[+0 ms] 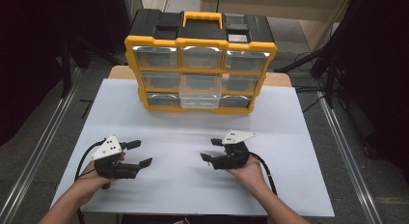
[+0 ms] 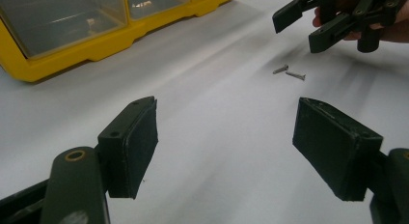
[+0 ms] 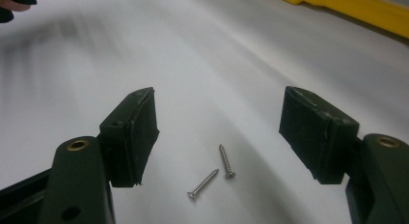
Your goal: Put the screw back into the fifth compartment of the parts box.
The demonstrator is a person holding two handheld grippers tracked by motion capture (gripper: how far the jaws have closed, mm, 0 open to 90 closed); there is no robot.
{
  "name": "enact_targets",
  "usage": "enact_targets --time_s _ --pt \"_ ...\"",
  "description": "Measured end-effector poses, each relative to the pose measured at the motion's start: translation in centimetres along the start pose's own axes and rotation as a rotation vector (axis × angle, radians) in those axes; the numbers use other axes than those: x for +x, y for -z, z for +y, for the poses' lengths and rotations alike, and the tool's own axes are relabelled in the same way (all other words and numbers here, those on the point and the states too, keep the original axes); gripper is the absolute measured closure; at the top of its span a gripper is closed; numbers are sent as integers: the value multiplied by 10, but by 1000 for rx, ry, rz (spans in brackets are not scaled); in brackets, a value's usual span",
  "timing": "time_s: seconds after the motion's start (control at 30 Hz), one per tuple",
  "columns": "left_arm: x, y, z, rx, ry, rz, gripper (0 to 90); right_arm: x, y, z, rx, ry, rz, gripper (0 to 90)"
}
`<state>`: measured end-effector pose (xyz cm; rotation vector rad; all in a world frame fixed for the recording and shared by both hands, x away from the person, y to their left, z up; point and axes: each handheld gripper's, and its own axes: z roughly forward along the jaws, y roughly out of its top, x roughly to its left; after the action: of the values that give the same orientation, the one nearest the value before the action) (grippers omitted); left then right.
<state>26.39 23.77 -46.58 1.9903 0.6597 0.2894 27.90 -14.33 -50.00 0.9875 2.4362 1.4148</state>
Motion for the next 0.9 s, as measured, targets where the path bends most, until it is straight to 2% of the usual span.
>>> enact_targets --time_s 0.23,0.37,0.5,0.8,0.9 --pt "0 0 0 -3 -1 -1 241 1 -7 -4 43 9 -29 317" --pt "0 0 0 -5 0 -2 240 1 -11 -9 58 -1 -43 328" --pt "0 0 0 -8 3 -1 241 2 -15 -11 72 13 -57 339" --pt "0 0 0 -4 0 -3 241 1 -16 -12 95 19 -95 423" --pt "0 -1 0 -5 -2 -4 241 0 -17 -12 105 5 -98 463"
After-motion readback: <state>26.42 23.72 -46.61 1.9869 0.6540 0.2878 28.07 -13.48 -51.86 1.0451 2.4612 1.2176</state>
